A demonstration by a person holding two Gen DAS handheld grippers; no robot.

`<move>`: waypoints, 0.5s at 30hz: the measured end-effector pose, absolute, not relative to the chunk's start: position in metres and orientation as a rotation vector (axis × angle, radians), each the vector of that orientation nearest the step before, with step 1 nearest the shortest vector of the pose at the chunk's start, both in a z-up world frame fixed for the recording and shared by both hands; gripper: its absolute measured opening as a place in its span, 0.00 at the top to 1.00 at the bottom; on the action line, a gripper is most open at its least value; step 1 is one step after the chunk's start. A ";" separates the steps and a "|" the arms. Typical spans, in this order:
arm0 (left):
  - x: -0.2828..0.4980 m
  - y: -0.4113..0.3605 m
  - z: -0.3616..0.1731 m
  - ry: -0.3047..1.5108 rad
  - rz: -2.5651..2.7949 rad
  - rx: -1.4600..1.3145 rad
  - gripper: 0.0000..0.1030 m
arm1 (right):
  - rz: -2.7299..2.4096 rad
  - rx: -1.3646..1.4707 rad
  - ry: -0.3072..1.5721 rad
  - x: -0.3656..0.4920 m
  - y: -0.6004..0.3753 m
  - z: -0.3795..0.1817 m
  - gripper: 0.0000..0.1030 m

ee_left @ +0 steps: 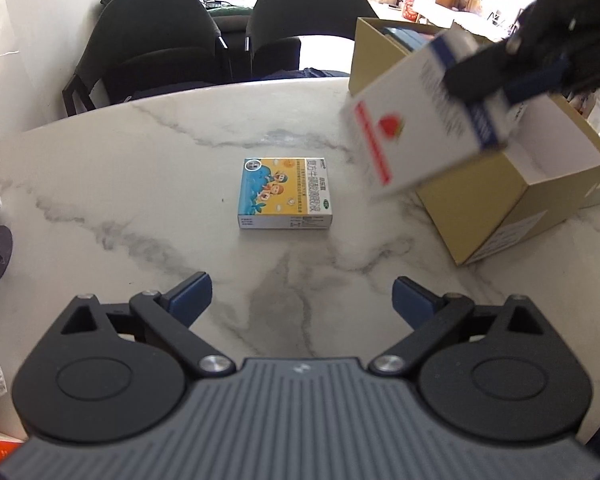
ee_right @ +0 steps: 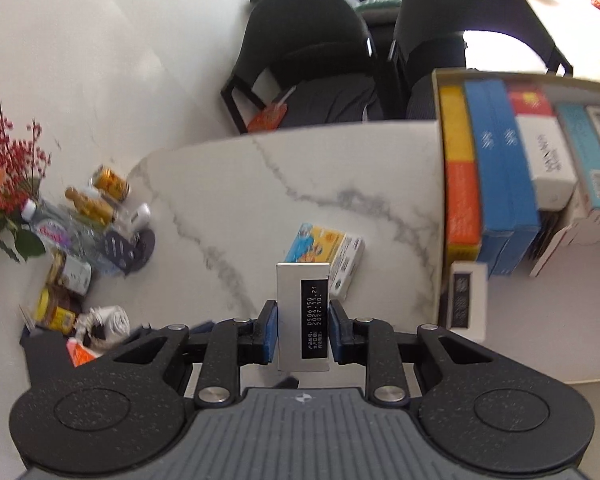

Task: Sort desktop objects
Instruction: 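Carry the strawberry box with the right tool over the shoe box, then lower the strawberry box into the shoe box beside the other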

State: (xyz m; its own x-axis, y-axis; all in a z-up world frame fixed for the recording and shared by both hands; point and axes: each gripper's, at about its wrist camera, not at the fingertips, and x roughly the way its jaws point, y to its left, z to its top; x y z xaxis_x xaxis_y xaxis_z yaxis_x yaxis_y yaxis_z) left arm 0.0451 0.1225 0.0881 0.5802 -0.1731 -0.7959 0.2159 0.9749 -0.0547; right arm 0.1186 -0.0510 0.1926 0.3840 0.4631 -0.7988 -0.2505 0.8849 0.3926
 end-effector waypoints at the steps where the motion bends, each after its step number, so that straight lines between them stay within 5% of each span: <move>1: 0.045 0.122 0.088 0.926 -0.228 0.048 0.04 | 0.446 0.227 1.070 0.119 -0.058 0.198 0.72; 15: 0.050 0.110 0.084 0.939 -0.257 0.066 0.03 | 0.200 0.277 1.033 0.126 -0.161 0.201 0.72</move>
